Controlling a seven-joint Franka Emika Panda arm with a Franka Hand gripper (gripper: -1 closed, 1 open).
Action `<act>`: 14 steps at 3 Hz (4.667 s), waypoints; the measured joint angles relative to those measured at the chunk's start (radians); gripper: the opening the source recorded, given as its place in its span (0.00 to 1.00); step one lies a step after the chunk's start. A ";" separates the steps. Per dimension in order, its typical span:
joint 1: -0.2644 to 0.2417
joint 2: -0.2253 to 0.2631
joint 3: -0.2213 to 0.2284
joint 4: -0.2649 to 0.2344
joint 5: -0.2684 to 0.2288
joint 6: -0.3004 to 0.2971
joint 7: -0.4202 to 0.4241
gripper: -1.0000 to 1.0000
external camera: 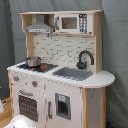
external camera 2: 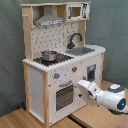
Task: Play with the kitchen
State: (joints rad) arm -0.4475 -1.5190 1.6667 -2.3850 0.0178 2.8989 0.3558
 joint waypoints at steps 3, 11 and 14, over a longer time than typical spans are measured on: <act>-0.012 -0.018 0.040 -0.117 0.000 0.107 0.270 1.00; -0.379 -0.048 0.071 -0.055 0.001 0.393 0.447 1.00; -0.275 -0.029 0.060 -0.057 0.001 0.218 0.444 0.00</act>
State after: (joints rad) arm -0.7229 -1.5483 1.7269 -2.4420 0.0193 3.1167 0.8002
